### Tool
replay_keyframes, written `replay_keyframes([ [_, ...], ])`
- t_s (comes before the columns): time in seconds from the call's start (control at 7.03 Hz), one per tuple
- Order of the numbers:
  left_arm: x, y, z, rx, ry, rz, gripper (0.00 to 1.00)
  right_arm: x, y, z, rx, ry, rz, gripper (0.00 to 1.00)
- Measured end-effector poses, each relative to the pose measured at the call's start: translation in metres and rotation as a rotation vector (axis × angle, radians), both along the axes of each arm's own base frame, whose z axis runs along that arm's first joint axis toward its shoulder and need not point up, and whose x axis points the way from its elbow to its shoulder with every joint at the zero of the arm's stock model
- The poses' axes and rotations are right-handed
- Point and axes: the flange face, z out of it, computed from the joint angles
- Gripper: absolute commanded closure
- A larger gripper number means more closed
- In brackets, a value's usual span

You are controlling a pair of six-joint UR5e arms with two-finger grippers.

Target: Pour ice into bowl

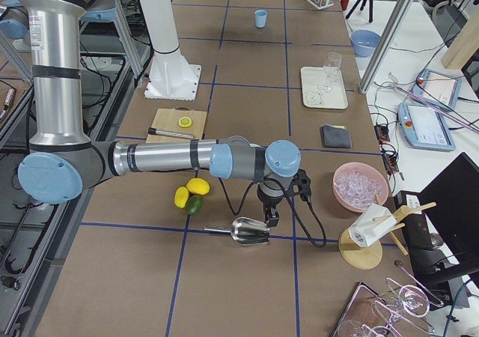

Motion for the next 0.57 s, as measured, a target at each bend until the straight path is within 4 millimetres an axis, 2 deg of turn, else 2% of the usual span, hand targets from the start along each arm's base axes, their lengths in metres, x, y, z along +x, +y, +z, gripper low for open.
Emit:
replay_keyframes([
  [0.57,-0.003,0.016,0.017,0.011,-0.003,0.026,0.00,-0.003,-0.006,-0.003,-0.007,-0.015,0.005,0.00],
])
